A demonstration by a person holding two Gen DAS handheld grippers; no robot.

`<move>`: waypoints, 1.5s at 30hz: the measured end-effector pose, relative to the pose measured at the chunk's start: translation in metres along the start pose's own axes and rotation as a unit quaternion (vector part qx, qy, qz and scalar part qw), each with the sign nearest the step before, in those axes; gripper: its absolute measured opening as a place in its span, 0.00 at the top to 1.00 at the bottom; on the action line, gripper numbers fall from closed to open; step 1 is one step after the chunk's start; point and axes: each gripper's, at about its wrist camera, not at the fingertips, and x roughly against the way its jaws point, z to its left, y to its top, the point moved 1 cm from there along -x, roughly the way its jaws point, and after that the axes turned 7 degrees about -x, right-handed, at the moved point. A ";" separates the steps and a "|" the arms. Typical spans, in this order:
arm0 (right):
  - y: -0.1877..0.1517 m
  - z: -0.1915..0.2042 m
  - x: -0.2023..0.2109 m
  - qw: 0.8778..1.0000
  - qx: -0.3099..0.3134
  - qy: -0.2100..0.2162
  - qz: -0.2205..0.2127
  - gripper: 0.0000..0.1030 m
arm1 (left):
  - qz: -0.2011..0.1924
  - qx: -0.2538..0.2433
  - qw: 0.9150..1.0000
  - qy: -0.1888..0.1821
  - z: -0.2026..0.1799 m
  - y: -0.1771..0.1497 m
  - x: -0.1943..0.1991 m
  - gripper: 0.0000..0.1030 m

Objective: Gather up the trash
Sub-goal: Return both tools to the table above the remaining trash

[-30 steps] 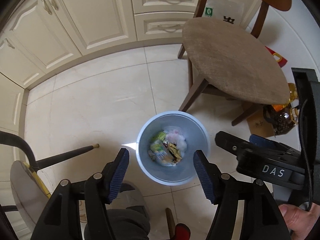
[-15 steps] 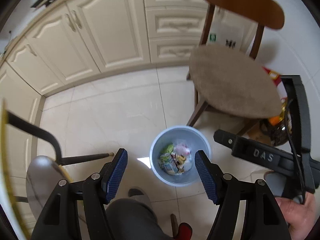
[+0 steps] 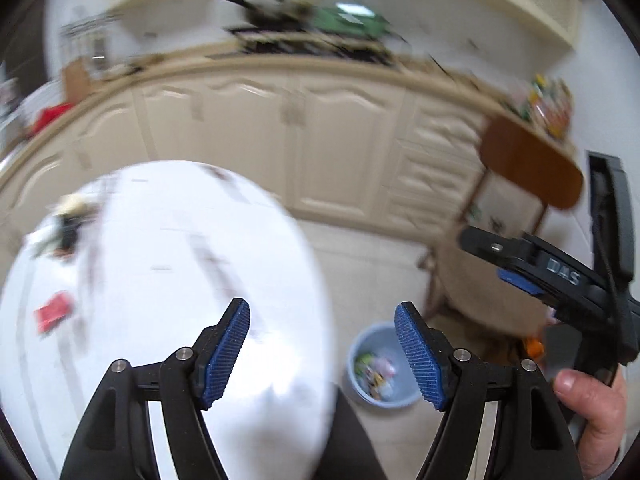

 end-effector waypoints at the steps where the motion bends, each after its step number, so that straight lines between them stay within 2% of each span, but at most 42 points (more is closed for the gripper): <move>1: -0.001 0.015 0.001 1.000 0.012 0.004 -0.004 0.00 | -0.010 0.010 1.000 0.012 0.010 -0.006 0.014 0.28; 5: -0.012 0.099 0.016 0.996 0.081 0.044 -0.021 0.00 | -0.065 0.054 0.993 0.081 0.061 -0.024 0.078 0.19; 7: -0.022 0.144 0.024 0.990 0.124 0.060 -0.031 0.00 | -0.093 0.078 0.985 0.124 0.088 -0.037 0.110 0.12; 9: -0.033 0.182 0.030 0.983 0.163 0.071 -0.044 0.00 | -0.107 0.095 0.978 0.154 0.109 -0.048 0.133 0.11; 13: -0.060 0.250 0.035 0.965 0.238 0.088 -0.060 0.00 | -0.119 0.123 0.963 0.211 0.141 -0.072 0.169 0.07; 14: -0.070 0.268 0.033 0.960 0.258 0.091 -0.060 0.00 | -0.119 0.129 0.958 0.225 0.138 -0.073 0.172 0.06; 16: -0.088 0.290 0.024 0.952 0.285 0.098 -0.054 0.00 | -0.116 0.142 0.953 0.242 0.147 -0.076 0.177 0.01; 18: -0.104 0.315 0.007 0.945 0.309 0.102 -0.034 0.00 | -0.107 0.163 0.948 0.251 0.160 -0.086 0.181 0.01; 23: -0.124 0.343 -0.032 0.938 0.334 0.094 -0.004 0.00 | -0.083 0.185 0.946 0.252 0.191 -0.094 0.175 0.01; 29: -0.129 0.359 -0.077 0.937 0.339 0.079 0.026 0.00 | -0.062 0.177 0.947 0.260 0.238 -0.070 0.151 0.01; 31: -0.129 0.367 -0.092 0.937 0.340 0.074 0.035 0.00 | -0.058 0.171 0.949 0.259 0.268 -0.051 0.125 0.01; 36: -0.130 0.384 -0.131 0.937 0.339 0.057 0.064 0.00 | -0.051 0.149 0.955 0.253 0.307 -0.023 0.073 0.01; 41: -0.126 0.393 -0.179 0.941 0.321 0.040 0.101 0.00 | -0.043 0.114 0.963 0.240 0.340 -0.015 0.030 0.01; 45: -0.131 0.401 -0.218 0.939 0.319 0.013 0.124 0.00 | -0.018 0.090 0.969 0.230 0.363 -0.001 -0.008 0.01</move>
